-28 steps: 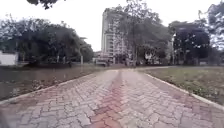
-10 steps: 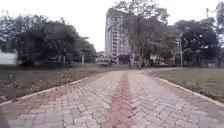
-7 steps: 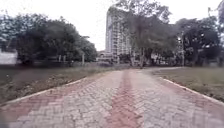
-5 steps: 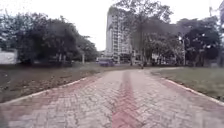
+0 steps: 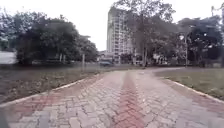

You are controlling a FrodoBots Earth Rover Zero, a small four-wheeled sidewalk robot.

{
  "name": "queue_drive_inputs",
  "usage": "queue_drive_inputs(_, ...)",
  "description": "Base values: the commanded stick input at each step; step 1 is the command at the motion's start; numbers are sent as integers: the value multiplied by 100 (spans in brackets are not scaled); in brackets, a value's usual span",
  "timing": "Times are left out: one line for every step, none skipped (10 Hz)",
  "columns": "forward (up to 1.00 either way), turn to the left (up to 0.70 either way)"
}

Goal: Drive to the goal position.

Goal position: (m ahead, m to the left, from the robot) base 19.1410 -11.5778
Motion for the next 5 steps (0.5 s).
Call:
queue_drive_inputs(70,-4)
queue_drive_inputs(70,0)
queue_drive_inputs(70,0)
queue_drive_inputs(70,0)
queue_drive_inputs(70,0)
